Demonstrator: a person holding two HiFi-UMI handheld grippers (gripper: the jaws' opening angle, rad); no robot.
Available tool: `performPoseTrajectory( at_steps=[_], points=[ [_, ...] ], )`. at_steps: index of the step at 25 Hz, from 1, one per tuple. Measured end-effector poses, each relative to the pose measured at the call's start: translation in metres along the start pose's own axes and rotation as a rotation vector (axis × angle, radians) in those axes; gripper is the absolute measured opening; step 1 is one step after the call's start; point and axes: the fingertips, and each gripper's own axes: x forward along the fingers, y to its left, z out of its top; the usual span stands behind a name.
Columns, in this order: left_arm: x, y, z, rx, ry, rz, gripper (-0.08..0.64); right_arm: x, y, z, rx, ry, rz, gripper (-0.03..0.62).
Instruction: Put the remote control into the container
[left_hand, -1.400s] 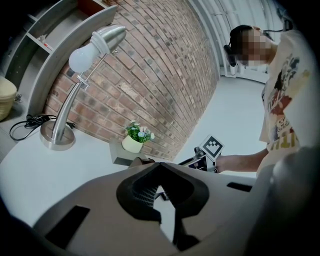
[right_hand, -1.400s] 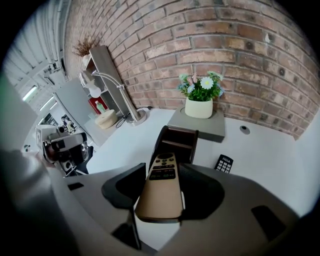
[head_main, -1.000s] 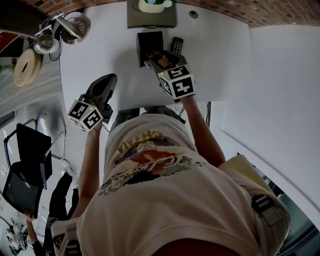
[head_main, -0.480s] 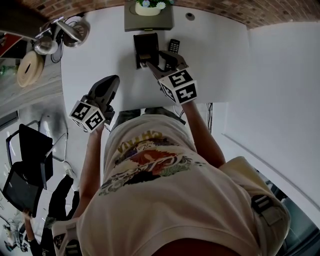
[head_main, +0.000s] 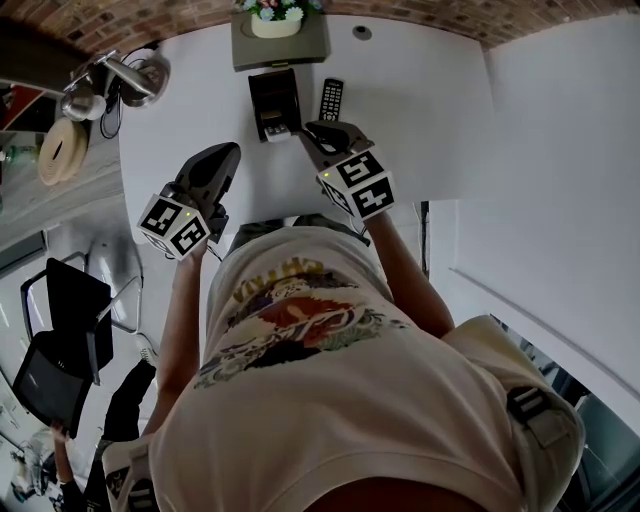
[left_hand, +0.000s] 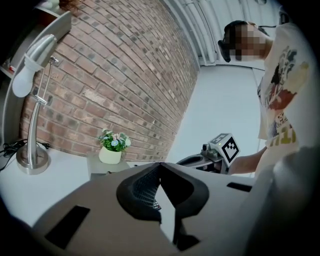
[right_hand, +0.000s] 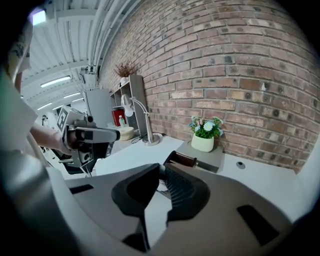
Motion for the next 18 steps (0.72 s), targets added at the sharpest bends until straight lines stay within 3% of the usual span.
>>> performPoseTrajectory(
  at_steps=[11, 18],
  points=[
    [0.029, -0.026, 0.003, 0.074, 0.006, 0.012, 0.005, -0.025, -0.013, -0.030, 0.048, -0.021, 0.037, 0.023],
    [0.050, -0.039, 0.000, 0.073, -0.005, 0.016, 0.005, -0.036, -0.034, -0.046, 0.062, -0.009, 0.037, 0.023]
  ],
)
